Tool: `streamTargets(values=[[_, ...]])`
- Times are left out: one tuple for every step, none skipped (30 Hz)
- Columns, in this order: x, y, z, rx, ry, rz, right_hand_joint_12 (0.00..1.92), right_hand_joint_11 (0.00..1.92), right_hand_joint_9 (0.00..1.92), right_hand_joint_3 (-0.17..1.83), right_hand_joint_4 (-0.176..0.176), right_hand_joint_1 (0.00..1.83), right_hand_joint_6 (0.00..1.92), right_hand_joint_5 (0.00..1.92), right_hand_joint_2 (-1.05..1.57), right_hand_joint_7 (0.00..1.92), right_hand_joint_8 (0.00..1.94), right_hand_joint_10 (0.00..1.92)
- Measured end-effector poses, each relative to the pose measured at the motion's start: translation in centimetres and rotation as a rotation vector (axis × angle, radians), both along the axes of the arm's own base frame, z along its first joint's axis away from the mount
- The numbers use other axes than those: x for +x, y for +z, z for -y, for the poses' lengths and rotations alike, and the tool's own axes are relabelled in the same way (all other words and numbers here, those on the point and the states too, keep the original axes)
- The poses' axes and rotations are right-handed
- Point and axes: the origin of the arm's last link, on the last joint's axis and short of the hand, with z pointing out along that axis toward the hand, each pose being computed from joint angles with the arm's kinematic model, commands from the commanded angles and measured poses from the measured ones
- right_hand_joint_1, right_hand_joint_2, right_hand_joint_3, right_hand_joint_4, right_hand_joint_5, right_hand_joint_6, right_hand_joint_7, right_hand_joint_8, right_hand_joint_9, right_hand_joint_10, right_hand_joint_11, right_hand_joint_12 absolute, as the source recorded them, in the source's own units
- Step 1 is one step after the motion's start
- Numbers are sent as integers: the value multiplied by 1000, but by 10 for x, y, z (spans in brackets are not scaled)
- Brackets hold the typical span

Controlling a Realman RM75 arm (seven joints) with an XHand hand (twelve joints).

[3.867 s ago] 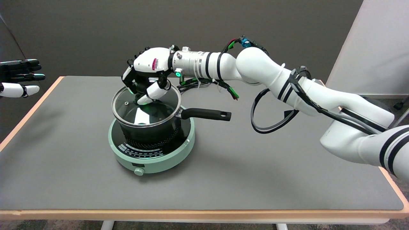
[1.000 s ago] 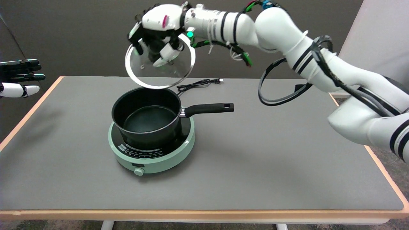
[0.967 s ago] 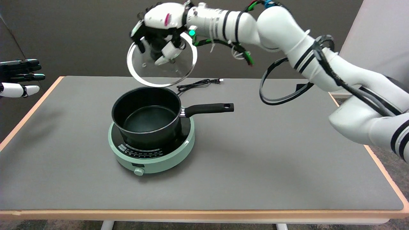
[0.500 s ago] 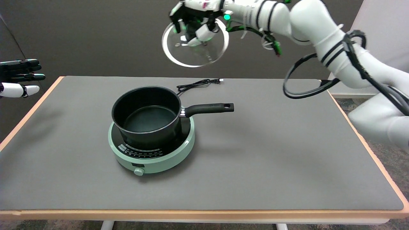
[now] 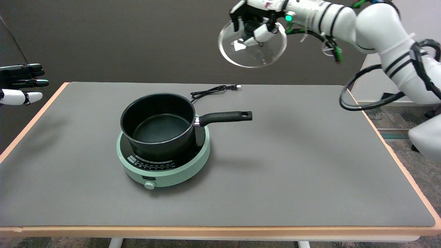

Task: Pick up the pot lid.

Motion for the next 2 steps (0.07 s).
streamTargets(values=[[-1,6,-2,-11,-1,6,1721,747,853,404,176,1359,995,690,938,920,1189,1345],[-2,12,-4,-23,-2,13,1722,747,853,404,176,1359,991,692,938,921,1187,1345]])
